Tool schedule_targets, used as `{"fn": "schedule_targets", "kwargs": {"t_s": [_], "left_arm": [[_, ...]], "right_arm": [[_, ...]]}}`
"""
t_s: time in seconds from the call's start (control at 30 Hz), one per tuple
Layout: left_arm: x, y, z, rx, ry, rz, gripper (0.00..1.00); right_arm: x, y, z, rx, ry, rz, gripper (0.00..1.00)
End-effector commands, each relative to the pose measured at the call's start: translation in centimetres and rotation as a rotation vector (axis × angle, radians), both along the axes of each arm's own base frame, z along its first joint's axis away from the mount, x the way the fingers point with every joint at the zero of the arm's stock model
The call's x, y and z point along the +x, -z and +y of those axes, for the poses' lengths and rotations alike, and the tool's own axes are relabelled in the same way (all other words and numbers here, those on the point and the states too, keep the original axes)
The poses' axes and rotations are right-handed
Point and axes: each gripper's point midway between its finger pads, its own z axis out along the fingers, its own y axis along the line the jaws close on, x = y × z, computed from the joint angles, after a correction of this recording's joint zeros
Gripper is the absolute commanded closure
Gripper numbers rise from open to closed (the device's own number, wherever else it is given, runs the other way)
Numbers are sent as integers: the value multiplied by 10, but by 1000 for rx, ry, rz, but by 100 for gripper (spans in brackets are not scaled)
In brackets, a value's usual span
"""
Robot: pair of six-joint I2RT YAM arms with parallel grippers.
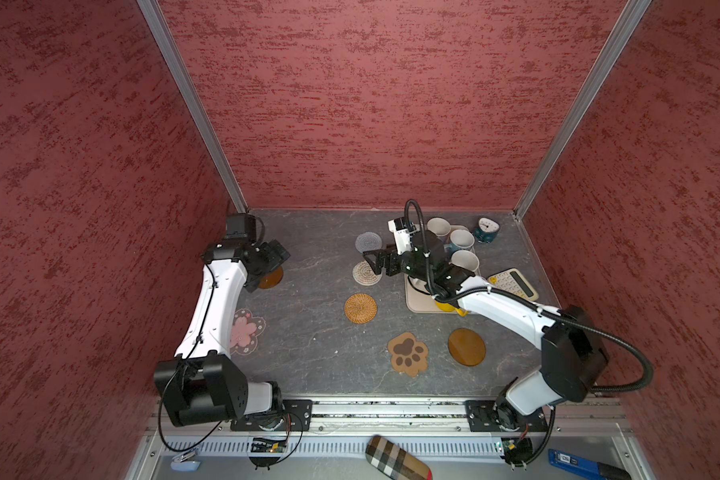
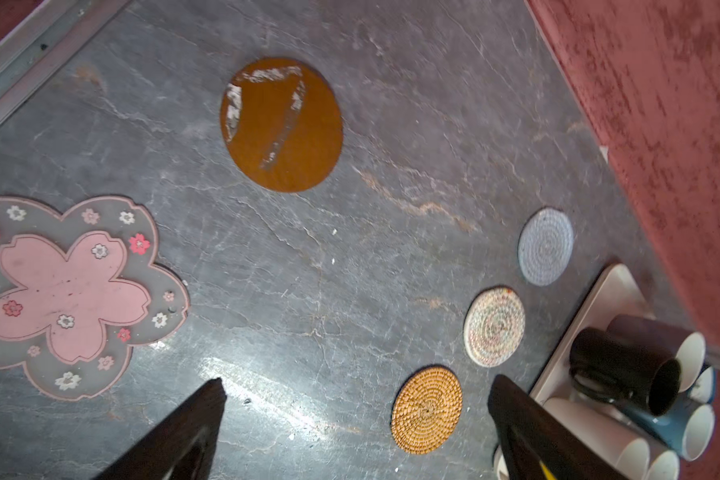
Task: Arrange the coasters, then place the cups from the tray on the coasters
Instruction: 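Raise left gripper toward glossy brown wooden coaster while right gripper moves over coasters, then lower the left gripper onto the glossy brown wooden coaster and grasp it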
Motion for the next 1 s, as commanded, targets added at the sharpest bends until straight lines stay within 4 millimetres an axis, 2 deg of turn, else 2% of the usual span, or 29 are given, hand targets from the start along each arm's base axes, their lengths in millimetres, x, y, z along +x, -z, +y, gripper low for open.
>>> {"fn": "schedule_targets", "kwargs": {"t_s": [0.0,0.17,0.43,0.63,0.8,0.97], "left_arm": [[7,5,15,-74,-26,-3,0],[20,26,45,-101,-107,24,5],[33,84,92,-45,-181,201,13],[45,112,103,-41,-198,252,22],[57,119,114,-9,-221,242,33],[69,129,117,-2,-210,257,37]], "right_arm": [[5,-11,25,39,-68,-14,1],[17,-11,55,66,-134,-17,2],[27,-8,84,82,-199,-29,2],[37,3,99,58,-232,-35,2],[41,8,109,63,-265,-25,1],[41,10,109,61,-266,-23,1]]}}
